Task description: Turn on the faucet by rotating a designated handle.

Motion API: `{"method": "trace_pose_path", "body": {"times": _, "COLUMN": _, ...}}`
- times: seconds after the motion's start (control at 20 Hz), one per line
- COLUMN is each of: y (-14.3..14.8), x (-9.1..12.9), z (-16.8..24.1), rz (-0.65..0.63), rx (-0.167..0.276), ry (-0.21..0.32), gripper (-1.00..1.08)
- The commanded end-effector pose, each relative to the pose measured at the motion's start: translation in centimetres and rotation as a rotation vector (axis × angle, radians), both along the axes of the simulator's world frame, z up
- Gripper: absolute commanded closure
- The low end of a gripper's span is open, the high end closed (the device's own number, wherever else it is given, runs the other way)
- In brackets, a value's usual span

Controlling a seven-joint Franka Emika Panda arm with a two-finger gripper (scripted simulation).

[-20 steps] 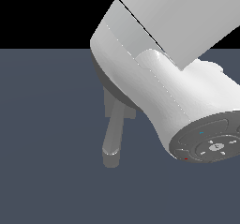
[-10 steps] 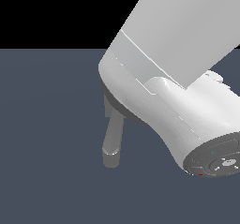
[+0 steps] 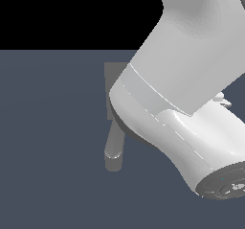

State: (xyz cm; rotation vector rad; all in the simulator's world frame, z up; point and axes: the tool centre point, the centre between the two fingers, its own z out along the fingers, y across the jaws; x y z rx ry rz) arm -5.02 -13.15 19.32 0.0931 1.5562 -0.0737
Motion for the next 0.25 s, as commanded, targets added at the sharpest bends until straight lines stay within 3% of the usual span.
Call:
{"method": "trace_pose_path", "body": {"times": 0.0, "y": 0.40, "x": 0.12, "z": -1.27, "rz": 0.014, "rx": 0.002, "ry": 0.012, "gripper": 1.08}}
{"method": "trace_pose_path", "body": {"times": 0.2, "y": 0.16, "x": 0.14, "z": -2.22, "rz": 0.015, "rx": 0.002, "ry": 0.012, "gripper": 1.08}}
